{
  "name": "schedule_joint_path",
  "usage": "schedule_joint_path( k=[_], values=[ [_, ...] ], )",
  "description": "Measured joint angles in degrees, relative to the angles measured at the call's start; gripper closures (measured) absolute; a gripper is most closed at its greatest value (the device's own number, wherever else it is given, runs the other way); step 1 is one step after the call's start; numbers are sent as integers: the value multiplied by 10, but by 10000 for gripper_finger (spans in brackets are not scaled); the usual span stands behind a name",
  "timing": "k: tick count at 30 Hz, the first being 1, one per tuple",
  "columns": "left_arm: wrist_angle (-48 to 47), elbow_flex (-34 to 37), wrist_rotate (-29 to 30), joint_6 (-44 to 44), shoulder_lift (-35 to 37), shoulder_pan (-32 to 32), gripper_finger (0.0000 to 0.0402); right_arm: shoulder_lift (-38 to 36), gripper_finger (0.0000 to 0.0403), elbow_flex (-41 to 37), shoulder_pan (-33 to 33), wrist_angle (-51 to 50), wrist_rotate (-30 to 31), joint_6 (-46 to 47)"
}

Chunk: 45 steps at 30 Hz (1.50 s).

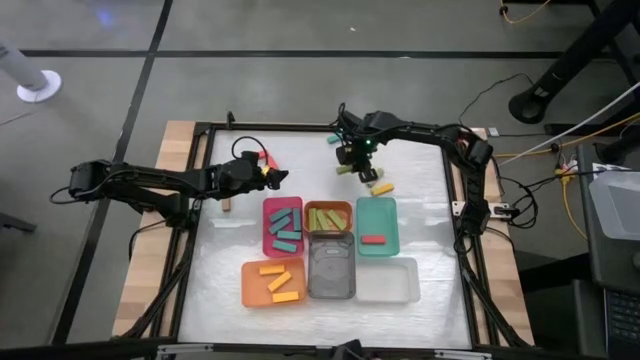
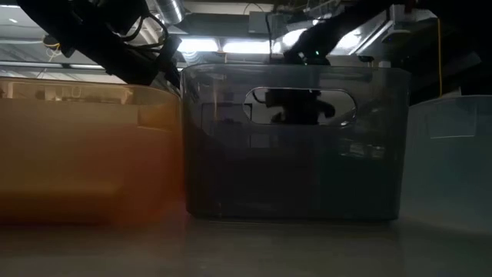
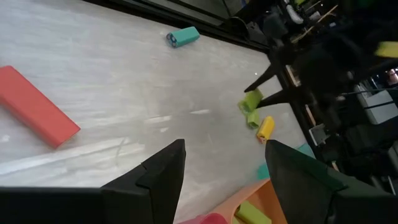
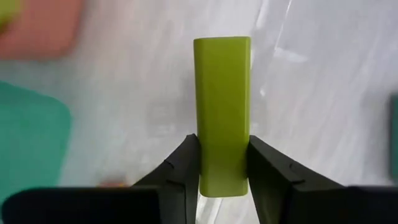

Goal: Sort blocks
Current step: Put the left green block into the top orange bin

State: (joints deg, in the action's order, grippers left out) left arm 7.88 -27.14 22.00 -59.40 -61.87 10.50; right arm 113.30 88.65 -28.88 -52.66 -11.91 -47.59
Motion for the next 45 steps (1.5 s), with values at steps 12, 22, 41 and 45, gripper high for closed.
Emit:
schedule_joint_path(
  k=[12,22,41,45],
  values=[
    [0,0,0,26,0,0,192,-1,280,58,108,-47,-32,0],
    [0,0,1,44,0,8,192,-2,277,59,203,-45,-26,0],
    [7,0,-4,83,0,42,192,-2,276,59,236,5,94,88],
    [5,0,-32,77,0,70,192,-2,276,59,236,5,94,119]
  ],
)
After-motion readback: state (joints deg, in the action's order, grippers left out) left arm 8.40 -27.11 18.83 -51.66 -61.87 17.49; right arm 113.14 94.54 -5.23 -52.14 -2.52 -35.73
